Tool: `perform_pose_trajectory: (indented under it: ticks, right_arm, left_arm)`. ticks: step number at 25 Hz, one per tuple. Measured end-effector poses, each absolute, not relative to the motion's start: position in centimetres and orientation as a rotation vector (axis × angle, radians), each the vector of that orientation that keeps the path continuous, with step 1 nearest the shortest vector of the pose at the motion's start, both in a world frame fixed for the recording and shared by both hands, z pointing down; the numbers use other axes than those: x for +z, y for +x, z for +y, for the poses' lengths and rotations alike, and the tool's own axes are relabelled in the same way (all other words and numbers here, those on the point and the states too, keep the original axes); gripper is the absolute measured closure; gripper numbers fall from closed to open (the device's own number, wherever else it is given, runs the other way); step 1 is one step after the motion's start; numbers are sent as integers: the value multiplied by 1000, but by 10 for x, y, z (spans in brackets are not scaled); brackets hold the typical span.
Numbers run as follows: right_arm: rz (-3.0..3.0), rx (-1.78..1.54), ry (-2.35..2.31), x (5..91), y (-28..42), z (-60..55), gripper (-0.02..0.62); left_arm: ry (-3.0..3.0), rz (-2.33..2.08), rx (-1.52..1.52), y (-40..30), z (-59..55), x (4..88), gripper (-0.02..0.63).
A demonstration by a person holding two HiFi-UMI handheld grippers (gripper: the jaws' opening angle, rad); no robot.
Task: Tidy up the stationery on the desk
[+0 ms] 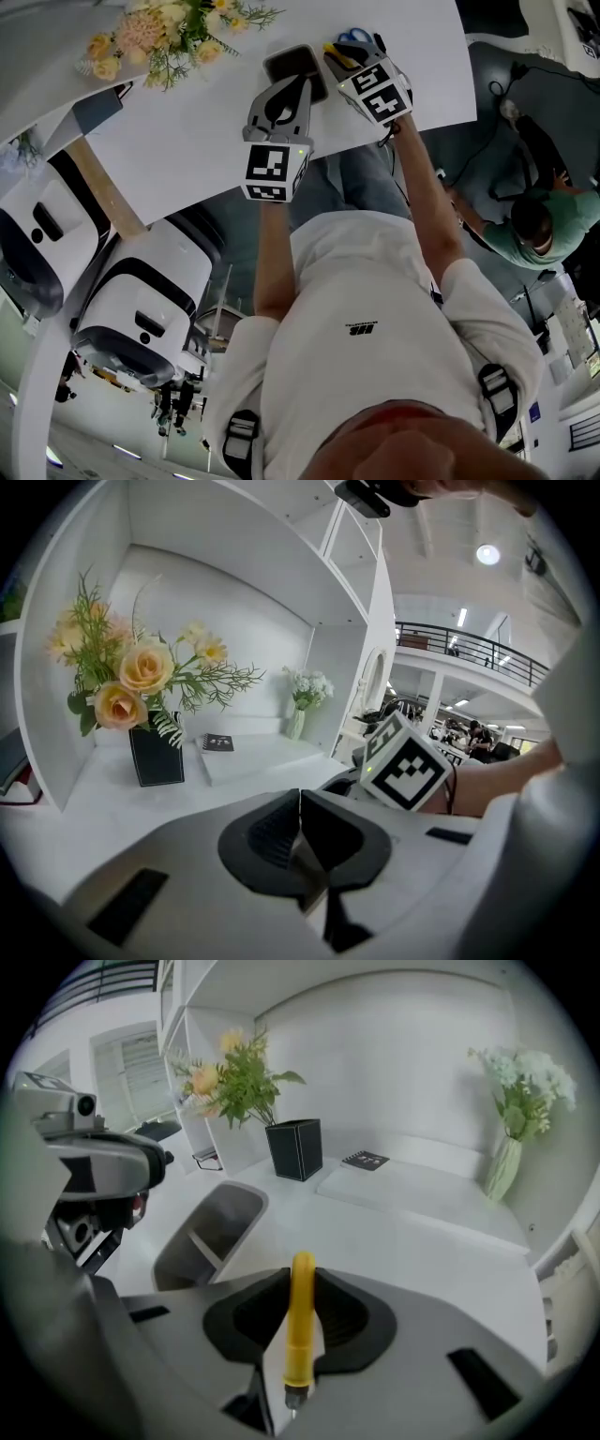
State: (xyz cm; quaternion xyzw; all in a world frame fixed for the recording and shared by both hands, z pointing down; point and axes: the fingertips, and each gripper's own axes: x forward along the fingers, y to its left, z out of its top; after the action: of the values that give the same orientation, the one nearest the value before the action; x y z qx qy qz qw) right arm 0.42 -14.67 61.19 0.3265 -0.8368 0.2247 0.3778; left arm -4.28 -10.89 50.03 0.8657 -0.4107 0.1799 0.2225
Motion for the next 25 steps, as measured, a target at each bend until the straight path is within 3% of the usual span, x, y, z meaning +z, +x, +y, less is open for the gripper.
perform_pose_trajectory:
  ticks: [25]
  right_arm:
    - [-2493, 584, 998, 468, -32, -141, 532]
  left_arm:
    - [2382, -1218, 439, -88, -97, 475, 606]
